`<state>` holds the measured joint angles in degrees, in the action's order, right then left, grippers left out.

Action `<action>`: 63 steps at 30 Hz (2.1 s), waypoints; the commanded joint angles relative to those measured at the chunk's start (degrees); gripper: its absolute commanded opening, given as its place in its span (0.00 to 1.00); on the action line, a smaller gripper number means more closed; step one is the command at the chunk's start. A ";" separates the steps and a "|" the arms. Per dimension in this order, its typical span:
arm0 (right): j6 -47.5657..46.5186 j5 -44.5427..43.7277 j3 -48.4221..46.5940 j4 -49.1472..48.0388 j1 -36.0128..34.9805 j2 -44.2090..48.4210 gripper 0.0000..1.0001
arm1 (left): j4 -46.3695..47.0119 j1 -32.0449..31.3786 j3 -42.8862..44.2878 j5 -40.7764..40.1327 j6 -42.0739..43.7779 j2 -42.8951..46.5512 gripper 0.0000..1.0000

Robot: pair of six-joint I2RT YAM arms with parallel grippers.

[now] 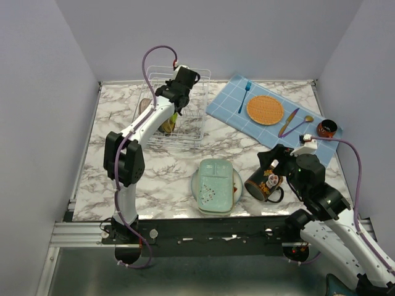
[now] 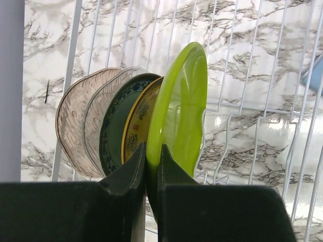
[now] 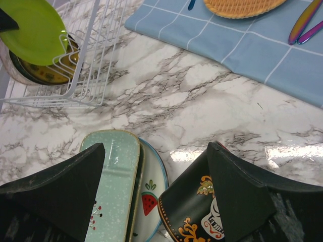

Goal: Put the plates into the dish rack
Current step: Insert the plate into the dish rack.

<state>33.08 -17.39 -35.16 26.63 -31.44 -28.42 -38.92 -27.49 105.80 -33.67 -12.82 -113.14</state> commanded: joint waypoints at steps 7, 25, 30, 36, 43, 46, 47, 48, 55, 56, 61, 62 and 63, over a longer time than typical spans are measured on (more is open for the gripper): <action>0.58 -1.16 1.23 0.35 -0.02 0.65 0.90 | -1.60 0.94 4.07 -1.48 2.18 9.15 0.00; 0.76 0.07 2.02 -0.79 -0.02 -0.49 0.91 | 1.21 8.67 -5.59 -6.84 9.74 23.57 0.00; 0.32 -0.01 1.67 -0.88 -0.02 -0.93 0.91 | 4.28 12.10 -11.22 -4.92 11.15 25.34 0.00; 0.41 0.16 1.58 -1.14 -0.11 -1.28 0.91 | 9.20 15.35 -17.46 -2.64 14.05 27.10 0.00; 0.05 0.16 1.50 -1.15 -0.02 -1.46 0.91 | 10.62 17.11 -18.87 0.97 13.17 26.84 0.00; -0.03 -0.10 1.58 -0.79 -0.02 -1.02 0.91 | 11.32 17.29 -18.96 2.29 13.08 26.31 0.00; -0.03 -0.19 1.58 -0.88 -0.11 -0.93 0.91 | 11.84 17.38 -19.14 3.08 13.17 26.22 0.00; -0.03 -0.02 1.67 -0.88 -0.02 -0.84 0.91 | 12.19 17.46 -19.14 3.35 13.34 26.04 0.00; 0.06 0.07 1.93 -0.62 -0.02 -0.67 0.91 | 15.89 18.17 -19.32 4.75 16.33 23.68 0.00; -0.03 -0.01 1.93 -0.62 -0.02 -0.67 0.91 | 16.32 18.34 -19.14 4.75 17.20 23.41 0.00; -0.12 -0.45 2.28 -0.35 -0.02 0.03 0.91 | 17.47 19.57 -19.40 4.93 18.79 21.74 0.00; -0.12 -0.54 2.20 -0.35 -0.02 -0.05 0.91 | 17.99 19.75 -19.84 5.19 18.88 21.56 0.00; -0.03 -0.37 2.28 -0.35 -0.02 0.04 0.91 | 18.09 19.84 -20.02 5.72 18.88 21.47 0.00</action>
<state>33.12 -17.34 -33.63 26.30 -31.44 -29.15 -24.43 -8.71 86.11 -29.78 4.19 -90.87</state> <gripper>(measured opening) 0.904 0.146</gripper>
